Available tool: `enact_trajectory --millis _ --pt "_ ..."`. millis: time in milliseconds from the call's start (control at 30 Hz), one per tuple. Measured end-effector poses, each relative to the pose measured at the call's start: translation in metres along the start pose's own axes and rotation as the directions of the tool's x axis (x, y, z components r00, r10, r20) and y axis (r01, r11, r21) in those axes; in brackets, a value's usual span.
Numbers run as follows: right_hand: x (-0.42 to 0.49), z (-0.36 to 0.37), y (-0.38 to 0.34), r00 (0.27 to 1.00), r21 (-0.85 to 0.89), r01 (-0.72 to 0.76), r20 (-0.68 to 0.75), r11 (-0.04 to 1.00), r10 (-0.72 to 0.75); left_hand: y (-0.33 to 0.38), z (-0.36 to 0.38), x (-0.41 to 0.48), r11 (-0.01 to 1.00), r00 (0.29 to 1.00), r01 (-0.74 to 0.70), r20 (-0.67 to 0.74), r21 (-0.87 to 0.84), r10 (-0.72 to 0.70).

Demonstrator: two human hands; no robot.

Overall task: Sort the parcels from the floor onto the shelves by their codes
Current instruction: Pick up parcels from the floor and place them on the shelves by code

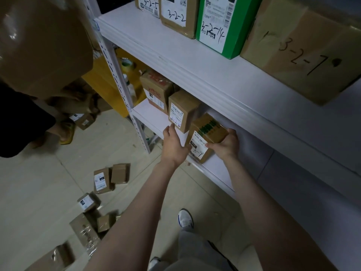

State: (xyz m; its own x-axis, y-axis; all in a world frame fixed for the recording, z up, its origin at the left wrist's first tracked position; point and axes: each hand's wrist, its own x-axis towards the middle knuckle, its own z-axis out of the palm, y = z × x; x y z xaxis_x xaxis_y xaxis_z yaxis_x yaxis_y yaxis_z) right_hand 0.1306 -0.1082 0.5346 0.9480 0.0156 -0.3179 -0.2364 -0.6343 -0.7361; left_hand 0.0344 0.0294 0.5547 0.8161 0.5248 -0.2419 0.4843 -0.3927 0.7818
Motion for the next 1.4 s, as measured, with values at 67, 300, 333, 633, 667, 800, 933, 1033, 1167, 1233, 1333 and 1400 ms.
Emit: enact_trajectory --millis 67,300,333,633,667,800,933,1033,1167,1233,1333,1400 --pt "0.010 0.006 0.003 0.999 -0.003 -0.033 -0.004 0.999 0.033 0.001 -0.004 0.006 1.000 1.000 0.002 -0.007 -0.031 -0.003" --pt "0.034 0.027 0.006 0.998 0.029 -0.052 -0.019 0.998 0.053 -0.009 -0.013 0.016 0.998 0.998 0.014 -0.055 -0.066 -0.017" --pt "0.037 0.030 0.006 0.999 0.023 -0.048 -0.017 0.999 0.048 -0.011 -0.013 0.017 0.998 0.998 0.020 -0.057 -0.059 -0.024" --pt "0.053 0.040 -0.005 0.998 0.011 0.062 -0.006 0.998 -0.062 -0.022 -0.013 0.020 0.997 0.997 0.054 -0.052 -0.054 -0.057" --pt "0.054 0.040 -0.007 0.998 0.008 0.065 -0.004 0.998 -0.065 -0.024 -0.013 0.019 0.997 0.997 0.055 -0.054 -0.054 -0.058" --pt "0.057 0.037 -0.012 0.998 0.023 0.053 0.033 0.998 -0.053 -0.034 -0.010 0.014 0.993 0.995 0.081 -0.050 -0.082 -0.085" --pt "0.055 0.039 -0.011 0.999 0.046 0.035 0.014 0.998 -0.036 -0.036 -0.009 0.012 0.991 0.993 0.095 -0.059 -0.092 -0.100" --pt "0.047 0.044 -0.003 0.999 0.092 -0.033 -0.005 0.995 0.034 -0.033 -0.010 0.010 0.989 0.993 0.093 -0.067 -0.111 -0.101" --pt "0.036 0.048 0.013 0.996 0.102 -0.065 -0.050 0.993 0.071 -0.037 -0.011 0.005 0.987 0.990 0.104 -0.079 -0.122 -0.114" --pt "0.027 0.049 0.021 0.988 0.054 -0.064 -0.139 0.996 0.071 -0.044 -0.011 -0.001 0.989 0.990 0.105 -0.087 -0.104 -0.114" --pt "0.008 0.057 0.029 0.967 0.036 -0.002 -0.253 0.999 0.011 -0.057 -0.009 -0.014 0.989 0.987 0.122 -0.091 -0.086 -0.129" --pt "-0.005 0.066 0.031 0.962 0.028 0.037 -0.273 0.999 -0.028 -0.068 -0.009 -0.024 0.985 0.984 0.148 -0.090 -0.092 -0.156"
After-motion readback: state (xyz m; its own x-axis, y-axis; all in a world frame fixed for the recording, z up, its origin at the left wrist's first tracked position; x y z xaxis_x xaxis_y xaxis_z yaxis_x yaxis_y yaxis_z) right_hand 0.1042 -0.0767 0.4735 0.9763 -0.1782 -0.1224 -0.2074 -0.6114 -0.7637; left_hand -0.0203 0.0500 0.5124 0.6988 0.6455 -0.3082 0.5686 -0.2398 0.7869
